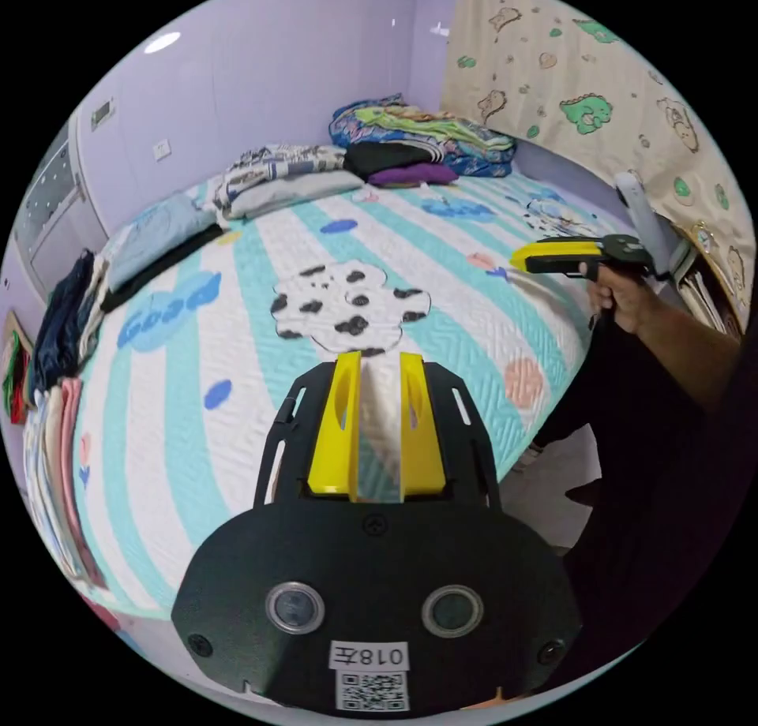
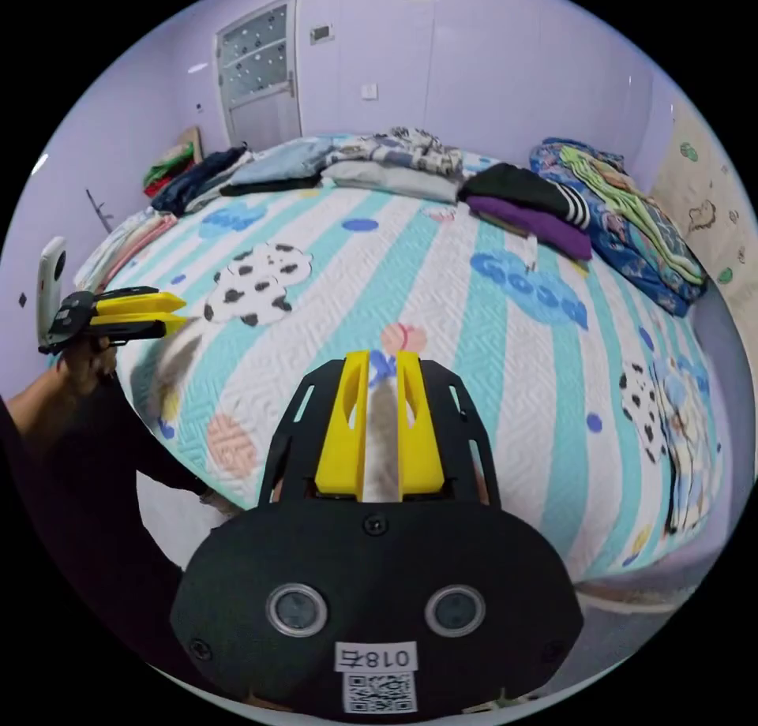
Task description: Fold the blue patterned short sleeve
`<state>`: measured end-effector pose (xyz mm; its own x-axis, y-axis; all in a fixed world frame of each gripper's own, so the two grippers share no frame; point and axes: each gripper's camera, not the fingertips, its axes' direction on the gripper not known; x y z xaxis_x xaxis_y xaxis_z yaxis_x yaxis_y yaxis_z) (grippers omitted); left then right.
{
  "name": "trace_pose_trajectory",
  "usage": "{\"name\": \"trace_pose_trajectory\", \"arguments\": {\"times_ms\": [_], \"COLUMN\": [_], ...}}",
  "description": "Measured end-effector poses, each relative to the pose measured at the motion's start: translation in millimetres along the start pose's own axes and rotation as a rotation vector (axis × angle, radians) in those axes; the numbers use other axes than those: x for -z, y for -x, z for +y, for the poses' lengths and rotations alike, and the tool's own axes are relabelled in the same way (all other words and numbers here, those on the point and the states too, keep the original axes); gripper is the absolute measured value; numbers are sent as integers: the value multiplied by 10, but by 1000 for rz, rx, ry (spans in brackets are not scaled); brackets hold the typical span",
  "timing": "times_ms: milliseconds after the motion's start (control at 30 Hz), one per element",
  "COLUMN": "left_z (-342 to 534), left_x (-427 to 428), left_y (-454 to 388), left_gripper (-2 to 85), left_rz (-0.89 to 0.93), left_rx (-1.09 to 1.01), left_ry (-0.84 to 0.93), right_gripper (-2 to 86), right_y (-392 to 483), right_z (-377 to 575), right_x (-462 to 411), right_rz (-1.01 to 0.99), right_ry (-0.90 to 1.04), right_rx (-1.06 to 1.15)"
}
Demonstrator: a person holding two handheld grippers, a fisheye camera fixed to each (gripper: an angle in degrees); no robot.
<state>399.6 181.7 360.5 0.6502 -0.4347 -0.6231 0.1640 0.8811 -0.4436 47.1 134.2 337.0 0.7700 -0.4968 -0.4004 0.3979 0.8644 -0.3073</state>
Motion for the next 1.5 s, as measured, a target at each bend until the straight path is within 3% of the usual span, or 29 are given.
{"name": "trace_pose_trajectory", "arguments": {"times_ms": [100, 467, 567, 633, 700, 833, 1067, 1233, 1333, 1367, 1500], "left_z": [57, 218, 228, 266, 347, 485, 361, 173, 116, 105, 107], "left_x": [-193, -313, -322, -315, -292, -83, 352, 298, 229, 218, 246], "left_y": [-190, -297, -247, -248, -226, -86, -51, -162, -184, -187, -214], "left_gripper": [87, 88, 86, 85, 83, 68, 77, 68, 65, 64, 59], "left_rz": [-83, -91, -76, -79, -66, 72, 153, 139, 136, 144, 152], "left_rx": [1, 32, 78, 84, 108, 147, 205, 167, 166, 167, 154], "left_ry": [27, -1, 16, 4, -33, -119, -253, -236, -224, -225, -245], "right_gripper": [75, 79, 31, 10, 24, 63, 104, 106, 62, 15, -6], "right_y": [111, -66, -106, -262, -627, -1440, -3204, -3952, -4324, -4426, -4622], "right_z": [102, 553, 589, 662, 749, 851, 878, 983, 1208, 1350, 1909], "right_x": [-186, -258, -148, 107, 402, 604, 360, 145, 120, 195, 690], "right_rz": [29, -41, -6, 8, 108, 372, 681, 704, 685, 652, 537], "right_ry": [53, -103, -101, -230, -346, -397, -226, -97, 7, -2, -146], "right_rx": [38, -95, -99, -144, -193, -213, -275, -344, -452, -490, -610]}}
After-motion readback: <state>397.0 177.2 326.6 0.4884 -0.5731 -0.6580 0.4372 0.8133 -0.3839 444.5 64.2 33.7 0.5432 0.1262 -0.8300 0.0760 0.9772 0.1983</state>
